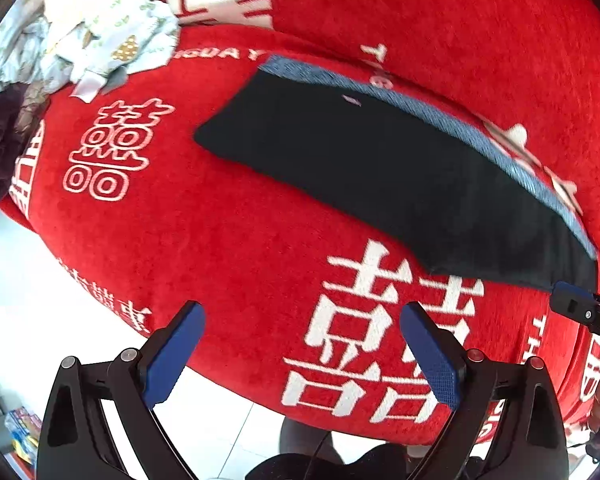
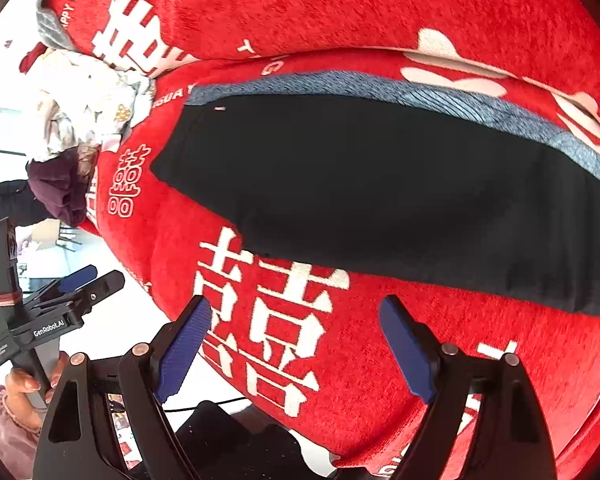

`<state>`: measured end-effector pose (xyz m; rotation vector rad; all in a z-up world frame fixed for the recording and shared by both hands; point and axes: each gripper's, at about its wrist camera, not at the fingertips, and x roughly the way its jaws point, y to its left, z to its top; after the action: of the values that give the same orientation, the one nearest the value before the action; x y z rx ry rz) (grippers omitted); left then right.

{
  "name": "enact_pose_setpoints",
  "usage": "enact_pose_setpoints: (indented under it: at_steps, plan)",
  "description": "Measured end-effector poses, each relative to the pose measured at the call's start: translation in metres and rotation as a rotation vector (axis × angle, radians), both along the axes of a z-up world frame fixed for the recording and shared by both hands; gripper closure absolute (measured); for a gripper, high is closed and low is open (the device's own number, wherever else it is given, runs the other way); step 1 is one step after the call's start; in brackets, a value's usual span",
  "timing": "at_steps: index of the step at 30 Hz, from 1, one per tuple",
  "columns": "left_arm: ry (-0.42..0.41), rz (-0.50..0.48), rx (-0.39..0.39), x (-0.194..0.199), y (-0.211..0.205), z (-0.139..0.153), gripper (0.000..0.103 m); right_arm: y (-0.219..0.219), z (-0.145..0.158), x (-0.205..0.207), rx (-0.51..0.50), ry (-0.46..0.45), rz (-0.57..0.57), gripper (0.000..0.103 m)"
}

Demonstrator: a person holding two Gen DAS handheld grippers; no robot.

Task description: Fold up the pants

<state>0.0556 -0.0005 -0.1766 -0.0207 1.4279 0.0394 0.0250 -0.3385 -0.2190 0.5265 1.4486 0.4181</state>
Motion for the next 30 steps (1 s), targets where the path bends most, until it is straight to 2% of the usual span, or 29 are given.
enact_pose_setpoints:
  at_steps: [3,7,9,11,13,16,19,23,24,26,27,28,30]
  plan:
    - [-0.031,0.036,-0.003,0.007,0.021,-0.002,0.005,0.011,0.005,0.015,-0.004,-0.019,0.034,0.015]
    - [0.004,0.032,-0.052,0.033,0.052,-0.03,0.005,0.045,0.017,0.059,0.006,-0.079,0.079,0.014]
    - [0.01,0.01,-0.075,0.048,0.065,-0.041,0.005,0.072,0.022,0.092,0.009,-0.112,0.11,0.014]
    - [-0.02,-0.006,-0.132,0.066,0.081,-0.049,0.005,0.106,0.023,0.133,0.012,-0.147,0.174,0.015]
    - [-0.028,-0.003,-0.176,0.082,0.093,-0.062,0.005,0.138,0.019,0.169,-0.036,-0.185,0.237,0.014]
    - [-0.028,0.03,-0.224,0.11,0.109,-0.091,0.005,0.181,-0.001,0.227,-0.066,-0.201,0.294,0.015]
    - [-0.029,0.064,-0.247,0.13,0.121,-0.117,0.005,0.218,-0.035,0.282,-0.104,-0.187,0.307,0.015]
    - [-0.037,0.089,-0.304,0.142,0.129,-0.136,0.005,0.25,-0.072,0.314,-0.162,-0.156,0.342,0.015]
    - [-0.04,0.085,-0.308,0.143,0.13,-0.14,0.005,0.254,-0.079,0.316,-0.181,-0.153,0.351,0.018]
    - [-0.035,0.079,-0.307,0.144,0.13,-0.146,0.005,0.262,-0.093,0.319,-0.187,-0.119,0.371,0.04]
    - [-0.032,0.079,-0.318,0.143,0.13,-0.147,0.005,0.265,-0.097,0.319,-0.179,-0.097,0.386,0.088]
    - [-0.032,0.08,-0.321,0.142,0.131,-0.147,0.005,0.266,-0.098,0.318,-0.183,-0.093,0.394,0.097]
    - [-0.049,0.06,-0.301,0.137,0.132,-0.14,0.005,0.27,-0.086,0.312,-0.166,-0.13,0.421,0.097]
